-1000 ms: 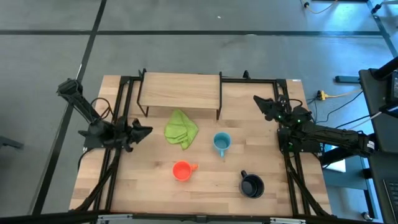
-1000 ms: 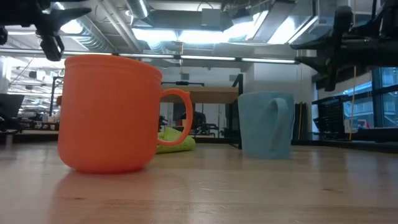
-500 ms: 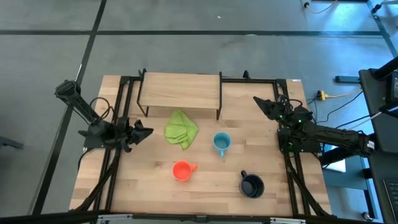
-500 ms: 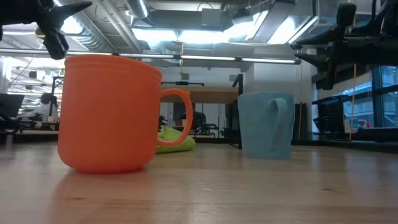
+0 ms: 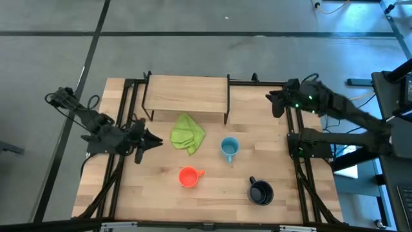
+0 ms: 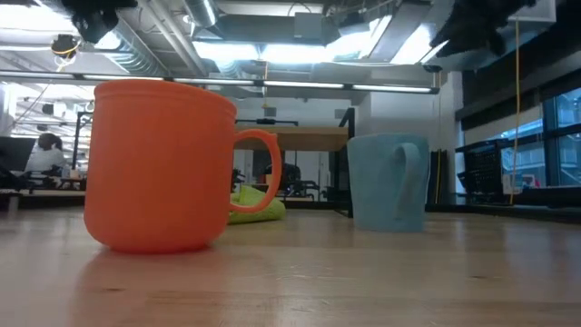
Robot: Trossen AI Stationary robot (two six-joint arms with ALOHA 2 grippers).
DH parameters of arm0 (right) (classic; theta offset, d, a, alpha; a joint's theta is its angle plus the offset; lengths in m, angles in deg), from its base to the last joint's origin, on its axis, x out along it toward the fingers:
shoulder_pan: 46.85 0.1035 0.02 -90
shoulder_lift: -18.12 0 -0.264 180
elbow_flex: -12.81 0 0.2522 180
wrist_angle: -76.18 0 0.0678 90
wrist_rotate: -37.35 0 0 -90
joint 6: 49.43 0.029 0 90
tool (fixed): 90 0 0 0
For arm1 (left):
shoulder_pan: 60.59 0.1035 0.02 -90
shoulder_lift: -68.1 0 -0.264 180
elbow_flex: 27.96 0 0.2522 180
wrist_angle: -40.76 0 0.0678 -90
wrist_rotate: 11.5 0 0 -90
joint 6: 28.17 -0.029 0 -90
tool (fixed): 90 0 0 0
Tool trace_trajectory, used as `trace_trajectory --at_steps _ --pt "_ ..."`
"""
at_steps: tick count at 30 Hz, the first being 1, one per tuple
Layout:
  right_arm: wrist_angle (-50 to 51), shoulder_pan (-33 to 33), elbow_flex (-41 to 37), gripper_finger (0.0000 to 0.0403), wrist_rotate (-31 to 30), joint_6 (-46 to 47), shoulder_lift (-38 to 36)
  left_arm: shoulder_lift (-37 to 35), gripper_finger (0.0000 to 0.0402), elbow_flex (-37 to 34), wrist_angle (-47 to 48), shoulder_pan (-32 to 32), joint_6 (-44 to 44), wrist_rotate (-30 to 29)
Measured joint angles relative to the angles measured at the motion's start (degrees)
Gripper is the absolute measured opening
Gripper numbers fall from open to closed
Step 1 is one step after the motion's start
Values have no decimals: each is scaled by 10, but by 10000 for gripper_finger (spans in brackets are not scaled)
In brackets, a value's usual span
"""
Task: Stack small to large cups/mugs on shelf
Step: Put the dark blue mug on the shelf
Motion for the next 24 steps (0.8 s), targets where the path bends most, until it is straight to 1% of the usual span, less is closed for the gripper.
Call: trace_trajectory --at_steps 2,4,6,8,12,15,18,21,24 --pt "135 8 51 138 -1 23 38 -1 64 2 4 4 -1 5" --pt "246 26 80 138 1 61 67 3 64 -2 20 6 1 8" --pt "322 53 97 138 13 105 83 10 64 -14 24 6 4 8" --pt "360 90 105 138 38 158 89 13 64 -28 16 8 4 11" --pt "384 192 108 138 87 275 93 13 65 -53 -9 12 17 12" --pt "371 287 108 138 91 353 117 13 66 -72 -38 12 16 15" --pt "324 378 108 138 84 404 173 13 61 -97 -74 12 15 23" --pt "332 450 108 138 84 439 249 13 53 -118 -113 12 14 36" --pt "328 514 108 138 86 495 304 13 45 -130 -125 12 15 52"
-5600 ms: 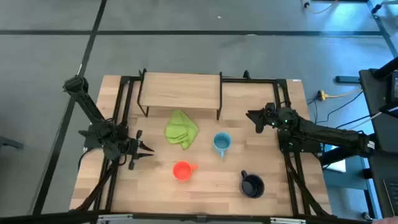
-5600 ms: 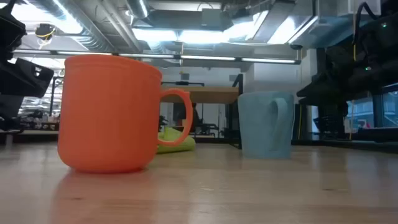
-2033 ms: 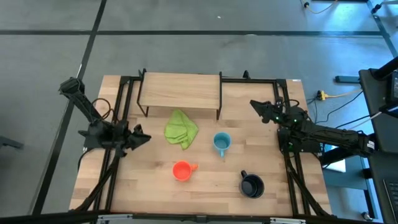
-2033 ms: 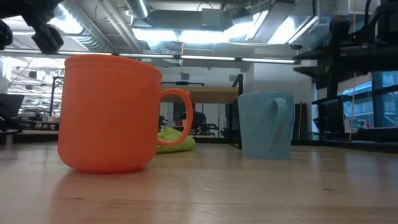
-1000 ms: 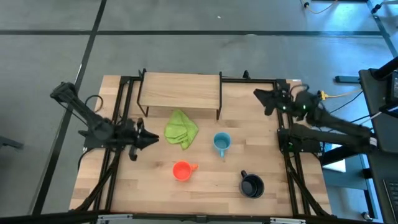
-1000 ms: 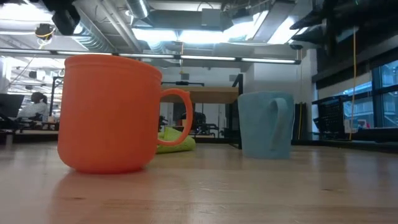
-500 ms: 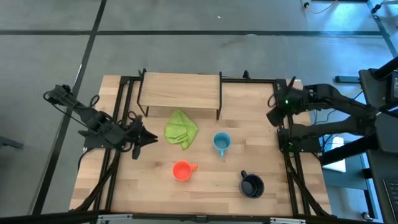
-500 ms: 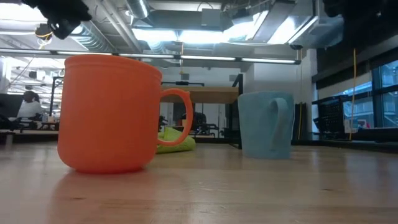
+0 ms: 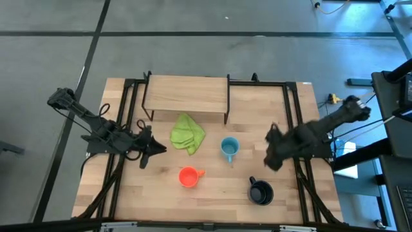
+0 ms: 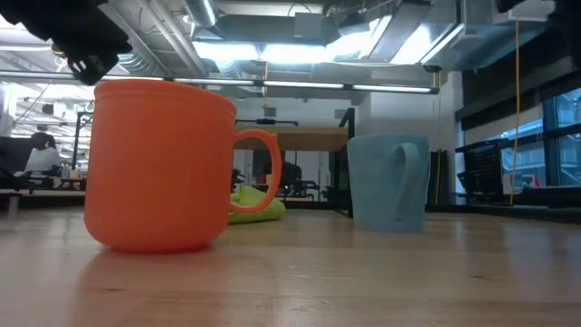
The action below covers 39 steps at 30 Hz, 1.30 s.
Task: Stack small to large cups/mugs on shelf
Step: Put the dark blue mug on the shelf
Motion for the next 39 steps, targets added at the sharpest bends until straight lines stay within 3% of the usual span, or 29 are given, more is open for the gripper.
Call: trace_trajectory --at_steps 8,18,26,39 --pt "-79 96 0 138 -9 214 65 0 30 -1 2 0 -5 27" --pt "-161 137 0 147 -8 338 134 0 34 -1 13 0 -16 46" --pt "-145 159 0 178 15 378 161 1 37 -1 13 0 -17 47" --pt "-172 161 0 179 16 378 202 1 34 -1 13 0 -17 41"
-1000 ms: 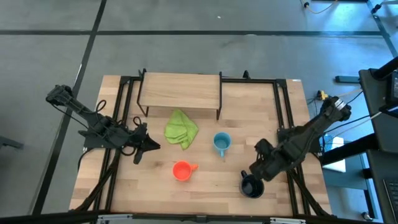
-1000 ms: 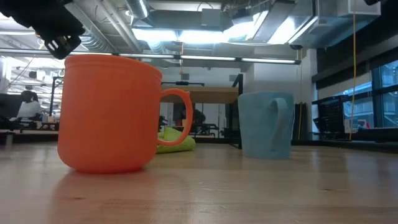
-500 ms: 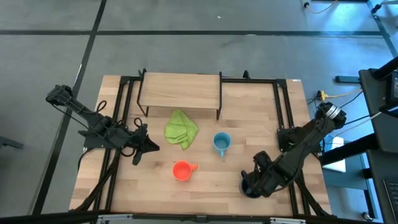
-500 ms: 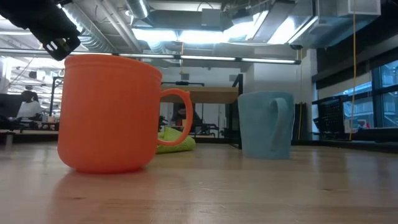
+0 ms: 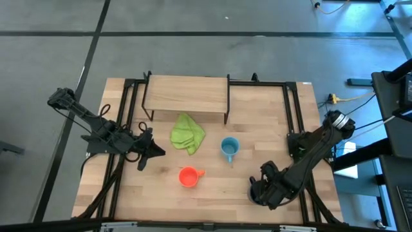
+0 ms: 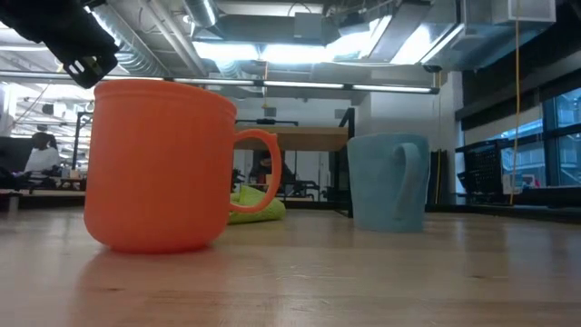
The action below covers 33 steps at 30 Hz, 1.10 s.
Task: Stack small to large cups/mugs on shelf
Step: Put the dark blue mug on the shelf
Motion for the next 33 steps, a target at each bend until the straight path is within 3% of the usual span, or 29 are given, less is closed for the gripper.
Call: trace_trajectory --at_steps 15,19,27,33 --pt "1 0 0 171 0 47 55 0 32 0 0 20 0 -11" --pt "19 0 0 139 0 58 55 0 28 0 0 29 0 -11" --pt "30 0 1 29 -9 61 52 0 28 0 0 40 -5 -11" --pt "31 -3 2 31 -6 60 53 0 27 0 0 40 -13 -11"
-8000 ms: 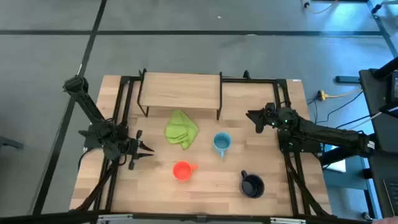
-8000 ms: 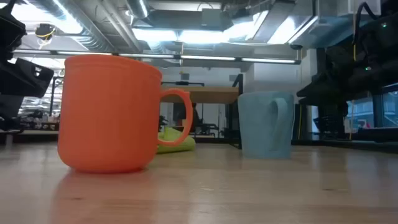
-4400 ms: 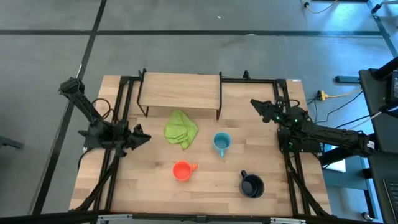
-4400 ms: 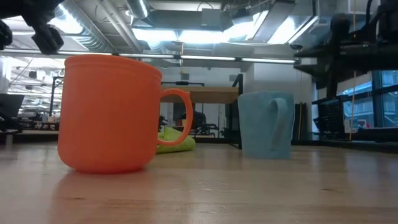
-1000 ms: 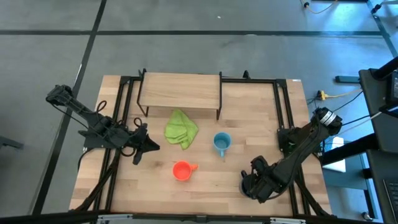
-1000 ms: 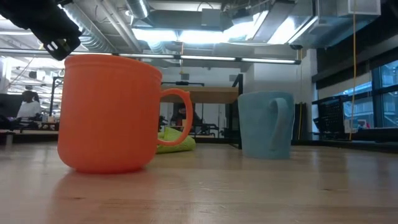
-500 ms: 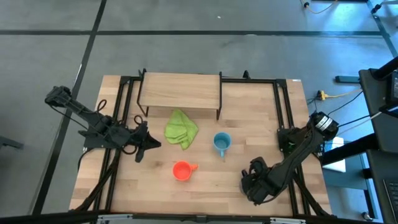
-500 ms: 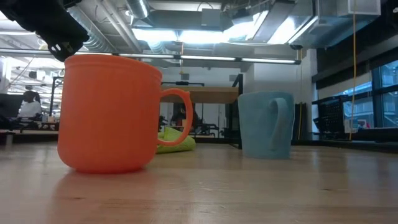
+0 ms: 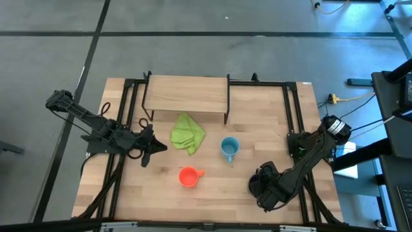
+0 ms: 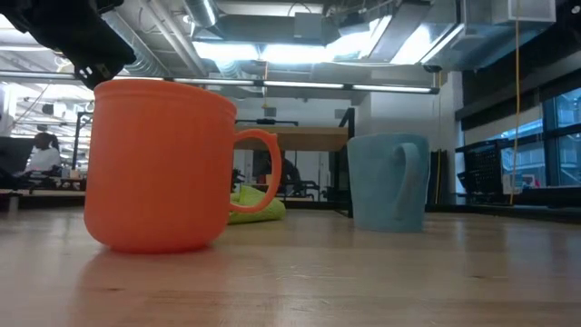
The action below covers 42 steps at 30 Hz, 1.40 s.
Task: Stack small to large cups/mugs on shelf
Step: Put the dark blue mug on the shelf
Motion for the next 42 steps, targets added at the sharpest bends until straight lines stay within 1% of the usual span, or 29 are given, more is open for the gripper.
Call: trace_trajectory --at_steps 4,8,10,14,17,20,24,27,30,34,36,39,42 --pt "-5 -14 -2 32 1 -3 -14 0 27 0 0 0 0 0" --pt "-1 -40 -3 24 -40 -16 -52 4 27 0 1 0 1 -3" --pt "-2 -61 -2 24 -43 -45 -73 9 27 0 0 0 1 -4" --pt "2 -118 27 24 -63 -155 -98 27 27 0 0 0 16 -10" --pt "13 -175 78 24 -89 -263 -104 44 27 0 -2 0 28 -13" --pt "24 -227 138 24 -129 -365 -104 60 27 0 -19 0 30 -13" --pt "55 -290 209 24 -138 -465 -104 80 27 0 -44 0 30 -14" --pt "55 -336 241 24 -165 -539 -104 94 27 0 -51 0 30 -20" --pt "45 -401 264 24 -179 -625 -96 106 27 0 -53 0 36 -30" --pt "-17 -481 293 24 -181 -751 -73 117 27 0 -55 0 47 -30" --pt "-43 -515 314 25 -161 -798 -55 119 27 0 -58 0 52 -31" --pt "-48 -557 352 32 -136 -857 -18 119 27 0 -58 0 60 -34" --pt "-46 -590 395 31 -131 -905 24 119 27 0 -58 0 66 -45"
